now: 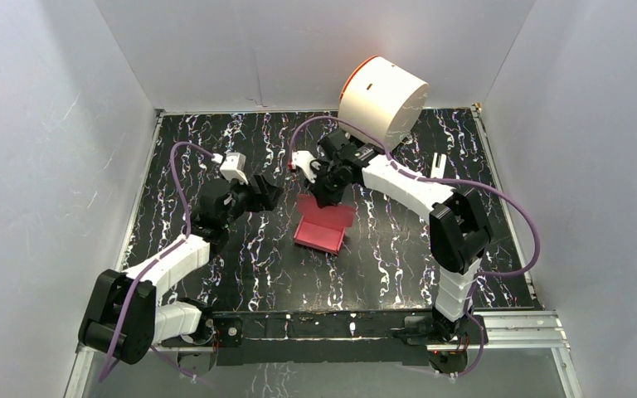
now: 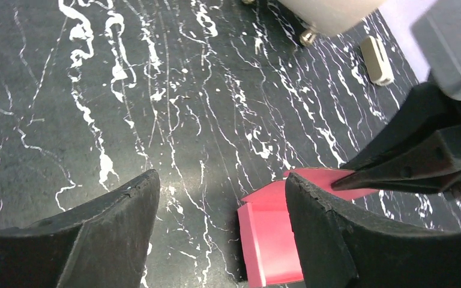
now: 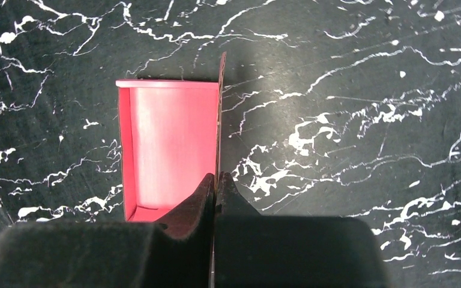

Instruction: Fold the paper box

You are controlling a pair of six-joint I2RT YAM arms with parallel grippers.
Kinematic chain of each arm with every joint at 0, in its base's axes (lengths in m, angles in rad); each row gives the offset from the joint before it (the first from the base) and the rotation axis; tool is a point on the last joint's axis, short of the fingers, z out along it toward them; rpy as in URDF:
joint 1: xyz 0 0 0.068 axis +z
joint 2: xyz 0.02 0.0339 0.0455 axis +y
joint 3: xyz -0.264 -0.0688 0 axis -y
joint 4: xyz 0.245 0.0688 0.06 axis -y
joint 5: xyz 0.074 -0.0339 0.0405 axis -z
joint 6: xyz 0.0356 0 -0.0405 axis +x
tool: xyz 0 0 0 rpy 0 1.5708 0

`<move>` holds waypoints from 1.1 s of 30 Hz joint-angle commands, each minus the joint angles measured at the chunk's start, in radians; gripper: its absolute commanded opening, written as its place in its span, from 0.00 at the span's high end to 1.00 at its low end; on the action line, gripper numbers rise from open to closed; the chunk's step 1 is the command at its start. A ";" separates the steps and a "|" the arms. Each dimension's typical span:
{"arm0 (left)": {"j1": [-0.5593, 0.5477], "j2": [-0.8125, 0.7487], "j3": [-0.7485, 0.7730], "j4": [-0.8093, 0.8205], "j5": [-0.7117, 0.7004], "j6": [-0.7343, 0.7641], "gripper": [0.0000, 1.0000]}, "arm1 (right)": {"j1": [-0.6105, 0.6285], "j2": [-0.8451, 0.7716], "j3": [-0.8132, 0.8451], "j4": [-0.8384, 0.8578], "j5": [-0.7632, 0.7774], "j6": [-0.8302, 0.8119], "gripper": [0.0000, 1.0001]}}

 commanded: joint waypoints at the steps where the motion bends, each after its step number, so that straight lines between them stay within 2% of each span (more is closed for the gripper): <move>1: 0.003 -0.054 -0.024 0.070 0.114 0.152 0.26 | 0.027 0.012 0.064 -0.067 -0.024 -0.072 0.90; 5: 0.001 -0.066 0.000 0.023 0.164 0.227 0.26 | 0.027 -0.013 0.089 -0.098 -0.003 -0.027 0.82; 9: 0.001 -0.054 0.039 -0.016 0.265 0.294 0.26 | 0.027 -0.107 0.035 -0.062 0.043 0.025 0.66; 13: 0.001 -0.039 0.062 -0.064 0.325 0.385 0.26 | 0.027 -0.242 -0.082 0.011 0.137 0.119 0.49; 20: 0.000 -0.023 0.097 -0.156 0.454 0.561 0.27 | 0.027 -0.509 -0.340 0.140 0.291 0.289 0.27; 27: 0.001 0.075 0.205 -0.253 0.544 0.662 0.29 | 0.023 -0.595 -0.514 0.302 0.360 0.338 0.26; 31: 0.001 0.140 0.257 -0.293 0.604 0.692 0.31 | -0.008 -0.553 -0.539 0.351 0.337 0.336 0.33; 33: 0.001 0.164 0.278 -0.311 0.627 0.704 0.32 | -0.028 -0.539 -0.548 0.378 0.278 0.331 0.35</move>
